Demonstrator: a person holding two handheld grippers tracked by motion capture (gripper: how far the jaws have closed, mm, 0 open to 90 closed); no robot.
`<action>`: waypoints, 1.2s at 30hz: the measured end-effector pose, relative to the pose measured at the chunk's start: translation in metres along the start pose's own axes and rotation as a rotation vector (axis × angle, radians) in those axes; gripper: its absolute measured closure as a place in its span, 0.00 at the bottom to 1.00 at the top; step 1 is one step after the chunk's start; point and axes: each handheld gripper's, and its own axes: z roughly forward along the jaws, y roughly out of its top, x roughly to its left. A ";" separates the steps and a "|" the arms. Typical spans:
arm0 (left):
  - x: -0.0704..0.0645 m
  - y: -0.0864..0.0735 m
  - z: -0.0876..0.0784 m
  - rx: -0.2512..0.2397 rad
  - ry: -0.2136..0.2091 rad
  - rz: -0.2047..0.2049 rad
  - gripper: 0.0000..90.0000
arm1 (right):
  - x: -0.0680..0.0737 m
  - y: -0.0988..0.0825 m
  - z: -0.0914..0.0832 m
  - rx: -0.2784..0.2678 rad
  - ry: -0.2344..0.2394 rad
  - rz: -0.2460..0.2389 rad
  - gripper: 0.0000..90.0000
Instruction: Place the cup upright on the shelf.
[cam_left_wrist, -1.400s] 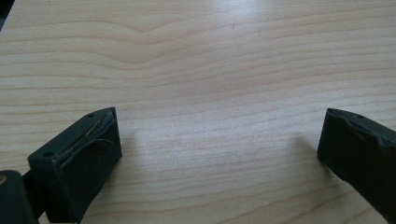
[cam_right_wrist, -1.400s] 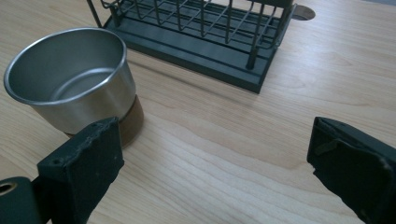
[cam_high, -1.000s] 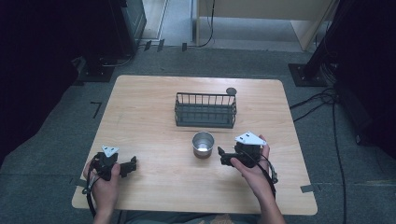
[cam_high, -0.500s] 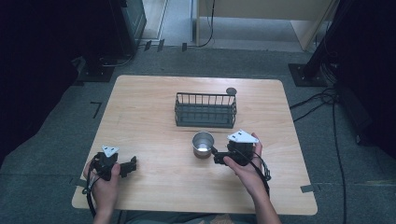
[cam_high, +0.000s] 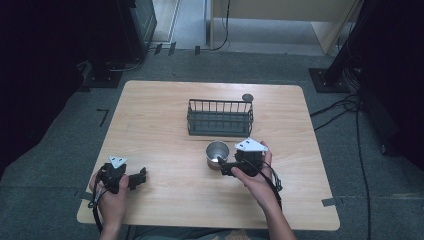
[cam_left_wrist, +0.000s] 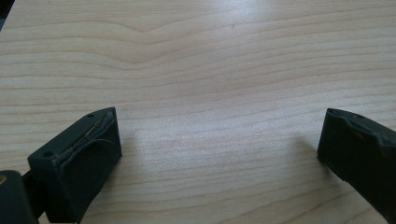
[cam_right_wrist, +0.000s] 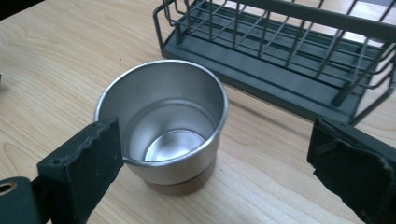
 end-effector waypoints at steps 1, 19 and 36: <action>0.000 0.000 0.000 0.000 0.000 0.000 0.00 | 0.001 0.000 0.001 0.000 0.004 -0.001 0.03; 0.000 0.000 0.000 0.000 0.000 0.000 0.00 | 0.019 0.002 0.017 0.011 0.048 -0.010 0.03; 0.000 0.000 0.000 0.000 0.000 0.000 0.00 | 0.032 0.002 0.036 0.024 -0.001 -0.031 0.06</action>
